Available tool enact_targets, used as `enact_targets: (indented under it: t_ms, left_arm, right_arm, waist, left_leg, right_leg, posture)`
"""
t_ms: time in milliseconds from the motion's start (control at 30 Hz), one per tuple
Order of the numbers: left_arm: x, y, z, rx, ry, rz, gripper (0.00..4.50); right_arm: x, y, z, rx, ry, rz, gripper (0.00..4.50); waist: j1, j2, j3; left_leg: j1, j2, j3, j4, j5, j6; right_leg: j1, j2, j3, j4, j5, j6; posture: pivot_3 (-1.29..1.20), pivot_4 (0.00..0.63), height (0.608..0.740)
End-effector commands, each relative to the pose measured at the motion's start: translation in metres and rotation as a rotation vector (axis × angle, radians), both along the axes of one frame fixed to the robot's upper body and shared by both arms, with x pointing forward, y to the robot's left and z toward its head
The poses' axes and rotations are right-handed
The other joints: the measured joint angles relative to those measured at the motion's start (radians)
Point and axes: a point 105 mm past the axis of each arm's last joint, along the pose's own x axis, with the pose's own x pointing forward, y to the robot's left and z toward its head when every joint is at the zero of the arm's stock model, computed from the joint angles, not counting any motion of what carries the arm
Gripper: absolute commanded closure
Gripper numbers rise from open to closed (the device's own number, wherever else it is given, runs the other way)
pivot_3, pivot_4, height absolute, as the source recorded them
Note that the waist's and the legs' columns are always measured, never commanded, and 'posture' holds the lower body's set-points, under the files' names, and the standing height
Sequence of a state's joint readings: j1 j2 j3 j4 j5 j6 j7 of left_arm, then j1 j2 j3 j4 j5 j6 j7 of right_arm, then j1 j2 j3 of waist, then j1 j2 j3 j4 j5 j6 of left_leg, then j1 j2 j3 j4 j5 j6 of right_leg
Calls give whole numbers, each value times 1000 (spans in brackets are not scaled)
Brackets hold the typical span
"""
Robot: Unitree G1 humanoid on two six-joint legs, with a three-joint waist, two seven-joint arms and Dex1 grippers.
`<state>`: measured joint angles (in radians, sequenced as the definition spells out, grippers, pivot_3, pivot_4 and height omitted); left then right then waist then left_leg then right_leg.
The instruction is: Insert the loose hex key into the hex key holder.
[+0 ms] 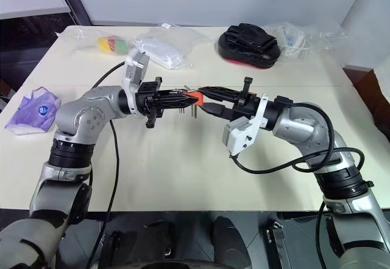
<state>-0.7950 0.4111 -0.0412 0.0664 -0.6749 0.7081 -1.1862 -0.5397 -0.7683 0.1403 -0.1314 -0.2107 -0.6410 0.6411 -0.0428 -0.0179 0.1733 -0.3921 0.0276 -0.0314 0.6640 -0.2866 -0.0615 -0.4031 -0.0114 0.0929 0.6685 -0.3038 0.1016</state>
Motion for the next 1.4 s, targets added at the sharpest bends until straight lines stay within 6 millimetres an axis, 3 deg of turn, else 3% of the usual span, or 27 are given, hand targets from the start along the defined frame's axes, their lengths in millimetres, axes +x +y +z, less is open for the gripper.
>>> enact_targets:
  t_ms: [33, 100, 333, 533, 800, 933, 1067, 1133, 1233, 1400]
  left_arm:
    - [2, 0, 2, 7, -25, 22, 4480]
    - [2, -1, 2, 8, -31, 23, 4480]
    - [2, -2, 1, 10, -43, 34, 4500]
    - [3, 2, 0, 26, -69, 66, 4500]
    - [8, 15, -10, 65, -79, 168, 4500]
    - [9, 19, -13, 78, -74, 196, 4500]
    - [9, 23, -15, 86, -67, 213, 4500]
    - [10, 23, -16, 89, -67, 219, 4500]
    - [9, 23, -16, 89, -65, 222, 4500]
    - [7, 25, -18, 97, -60, 231, 4500]
  right_arm:
    - [-10, 2, 17, 19, -73, 42, 3535]
    - [-10, 2, 17, 21, -71, 40, 3535]
    - [-8, 1, 18, 25, -66, 32, 76]
    - [0, -8, 11, 59, 54, -44, 76]
    - [36, -49, -20, 639, 727, -508, 76]
    - [36, -47, -35, 816, 1009, -632, 76]
    - [29, -42, -53, 857, 1315, -780, 76]
    - [35, -48, -59, 951, 1395, -880, 76]
    - [39, -48, -72, 1014, 1507, -893, 76]
    - [44, -55, -96, 1071, 1579, -1011, 76]
  waist:
    - [0, 0, 0]
    - [0, 0, 0]
    - [0, 0, 0]
    - [0, 0, 0]
    - [3, 0, 0]
    - [2, 0, 0]
    - [2, 0, 0]
    - [1, 1, 0]
    - [5, 1, 0]
    - [-1, 1, 0]
  left_leg:
    - [0, 0, 0, 0, 0, 0]
    - [0, 0, 0, 0, 0, 0]
    - [0, 0, 0, 0, 0, 0]
    - [0, 0, 0, 0, 0, 0]
    - [0, 1, -2, 1, 0, 0]
    - [0, 1, -3, 1, 0, 0]
    - [0, 1, -2, 1, 0, 0]
    - [0, 1, -2, 1, 0, 0]
    - [0, 0, -1, 1, 0, 0]
    - [-1, 0, -1, 0, 0, 0]
  right_leg:
    - [0, 0, 0, 0, 0, 0]
    - [0, 0, 0, 0, 0, 0]
    - [0, 0, 0, 0, 0, 0]
    - [0, 0, 0, 0, 0, 0]
    - [0, 0, 0, 3, 0, 0]
    - [-1, 0, 0, 5, 0, 0]
    - [-2, 0, 0, 5, 0, 0]
    - [-2, 1, 0, 5, 0, 0]
    - [-2, 0, 0, 5, 0, 0]
    - [-2, -1, 0, 2, 0, 0]
  posture:
    - [0, 150, 740]
    - [0, 150, 740]
    - [0, 150, 740]
    - [0, 150, 740]
    - [0, 150, 740]
    - [0, 150, 740]
    - [0, 150, 740]
    - [0, 150, 740]
    - [0, 150, 740]
    - [0, 150, 740]
